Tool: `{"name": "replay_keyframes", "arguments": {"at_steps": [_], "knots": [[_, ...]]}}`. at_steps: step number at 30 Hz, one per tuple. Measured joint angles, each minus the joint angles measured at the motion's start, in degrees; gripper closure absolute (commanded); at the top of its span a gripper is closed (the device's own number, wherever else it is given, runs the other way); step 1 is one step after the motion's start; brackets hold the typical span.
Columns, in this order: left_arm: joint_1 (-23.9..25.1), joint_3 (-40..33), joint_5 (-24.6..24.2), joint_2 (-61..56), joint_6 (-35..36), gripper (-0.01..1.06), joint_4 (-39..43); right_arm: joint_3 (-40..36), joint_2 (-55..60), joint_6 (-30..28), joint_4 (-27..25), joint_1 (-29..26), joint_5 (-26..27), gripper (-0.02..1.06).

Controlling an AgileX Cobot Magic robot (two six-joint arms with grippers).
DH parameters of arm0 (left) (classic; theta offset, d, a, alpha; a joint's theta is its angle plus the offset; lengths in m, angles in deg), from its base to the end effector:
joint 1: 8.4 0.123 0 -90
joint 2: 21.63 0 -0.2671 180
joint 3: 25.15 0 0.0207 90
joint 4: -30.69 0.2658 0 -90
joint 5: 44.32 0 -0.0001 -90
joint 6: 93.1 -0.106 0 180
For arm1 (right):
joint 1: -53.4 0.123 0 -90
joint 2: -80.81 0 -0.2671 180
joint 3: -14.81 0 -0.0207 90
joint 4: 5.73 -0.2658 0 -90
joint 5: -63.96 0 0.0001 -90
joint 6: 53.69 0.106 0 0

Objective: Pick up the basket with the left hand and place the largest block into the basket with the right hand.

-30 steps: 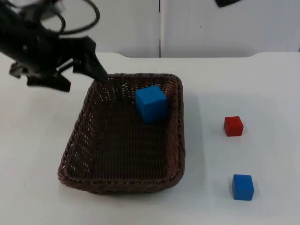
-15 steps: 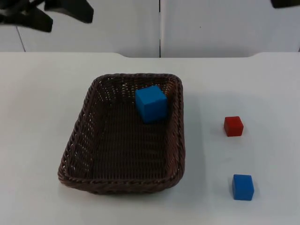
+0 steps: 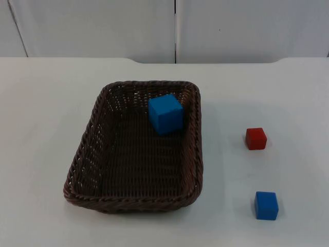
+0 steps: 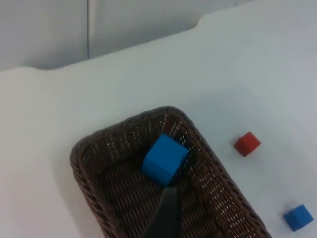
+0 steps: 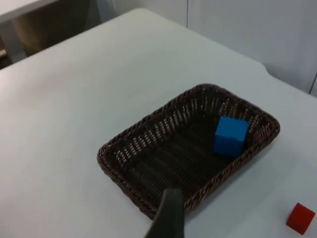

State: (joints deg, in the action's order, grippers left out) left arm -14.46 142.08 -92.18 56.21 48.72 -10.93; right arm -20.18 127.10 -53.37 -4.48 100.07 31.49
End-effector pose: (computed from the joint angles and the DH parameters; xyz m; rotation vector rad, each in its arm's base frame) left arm 0.2731 -0.0815 0.3424 0.5267 2.1617 -0.5697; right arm 0.1189 0.1243 0.3341 -0.8052 1.8534 0.5037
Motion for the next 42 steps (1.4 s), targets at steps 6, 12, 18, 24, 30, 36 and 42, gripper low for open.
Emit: {"name": "replay_keyframes", "arguments": {"at_steps": [6, 12, 18, 24, 30, 36, 42], "knots": [[0.0, -6.55, 1.26, -8.93, -0.73, 0.27, 0.22, -2.75, -5.96, 0.0, -0.12, 0.0, 0.0, 0.32], [0.0, -15.3, 3.72, -20.5, -2.12, 0.27, 0.47, -4.95, -10.91, 0.0, -0.12, 0.0, -1.41, 0.32], [0.0, -22.95, 4.8, -33.41, -1.07, 0.27, 2.41, -7.47, -15.41, 0.0, -0.12, 0.0, -3.06, 0.32], [0.0, -26.69, 4.28, -43.17, 5.61, 0.27, 8.37, -9.29, -19.37, 0.0, -0.12, 0.0, -5.61, 0.32], [0.0, -28.72, 1.61, -49.53, 12.58, 0.27, 14.86, -9.4, -22.75, 0.0, -0.12, 0.0, -8.49, 0.32], [0.0, -29.32, -5.0, -56.22, 21.23, 0.27, 24.36, -9.4, -28.7, 0.0, -0.12, 0.0, -12.86, 0.32], [0.0, -29.32, -8.74, -61.85, 26.67, 0.27, 31.04, -9.4, -34.34, 0.0, -0.12, 0.0, -17.82, 0.32]]}}
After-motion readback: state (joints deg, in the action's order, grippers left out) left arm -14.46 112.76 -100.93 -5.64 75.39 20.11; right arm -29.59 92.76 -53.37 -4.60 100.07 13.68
